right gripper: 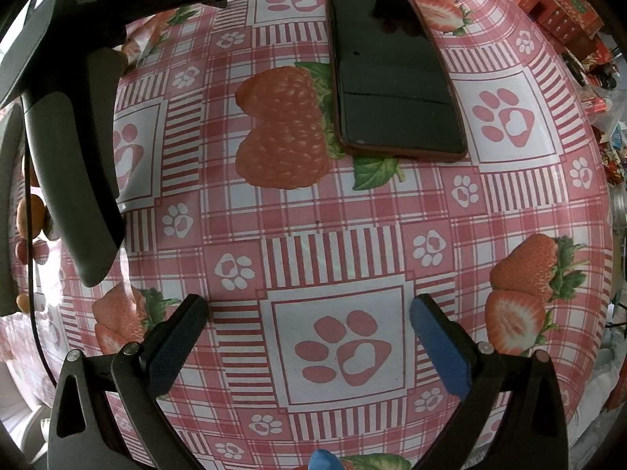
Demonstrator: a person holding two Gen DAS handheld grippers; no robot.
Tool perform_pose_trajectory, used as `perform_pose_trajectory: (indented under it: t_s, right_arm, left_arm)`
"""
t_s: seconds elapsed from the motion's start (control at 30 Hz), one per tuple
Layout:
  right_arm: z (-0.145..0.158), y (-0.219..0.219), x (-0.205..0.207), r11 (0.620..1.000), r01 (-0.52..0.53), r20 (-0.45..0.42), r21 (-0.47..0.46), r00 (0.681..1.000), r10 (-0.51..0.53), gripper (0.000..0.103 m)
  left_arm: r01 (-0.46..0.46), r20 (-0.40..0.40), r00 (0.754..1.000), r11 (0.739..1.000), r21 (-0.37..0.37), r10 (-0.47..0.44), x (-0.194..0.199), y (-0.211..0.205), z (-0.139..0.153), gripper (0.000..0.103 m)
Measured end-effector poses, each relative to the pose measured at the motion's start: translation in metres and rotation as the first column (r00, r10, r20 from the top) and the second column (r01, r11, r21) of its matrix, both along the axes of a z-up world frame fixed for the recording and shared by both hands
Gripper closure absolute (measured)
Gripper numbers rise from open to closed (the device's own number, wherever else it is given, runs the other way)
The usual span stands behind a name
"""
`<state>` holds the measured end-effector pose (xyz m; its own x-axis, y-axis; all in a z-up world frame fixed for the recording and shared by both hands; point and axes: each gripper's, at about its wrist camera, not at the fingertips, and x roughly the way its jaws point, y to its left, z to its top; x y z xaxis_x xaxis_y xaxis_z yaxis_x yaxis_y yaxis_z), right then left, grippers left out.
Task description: Organize fruits
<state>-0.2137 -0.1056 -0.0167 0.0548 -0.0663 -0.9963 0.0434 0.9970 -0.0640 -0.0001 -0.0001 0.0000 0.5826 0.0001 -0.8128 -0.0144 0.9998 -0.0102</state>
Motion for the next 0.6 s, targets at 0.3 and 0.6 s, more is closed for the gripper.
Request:
perform_pose_trajectory:
  t_s: [0.3,0.6]
  right_arm:
    - [0.0005,-0.0003,-0.0032,1.000,0.004,0.014,-0.021,1.000,-0.004,0.000]
    - [0.0008,-0.0012,-0.0016,1.000,0.007,0.005,0.007,1.000,-0.007,0.000]
  left_arm:
    - [0.000,0.000,1.000,1.000,0.000,0.000,0.0000,-0.0001,0.0000,0.000]
    - [0.000,0.000,1.000,1.000,0.000,0.000,0.0000,-0.0001,0.0000,0.000]
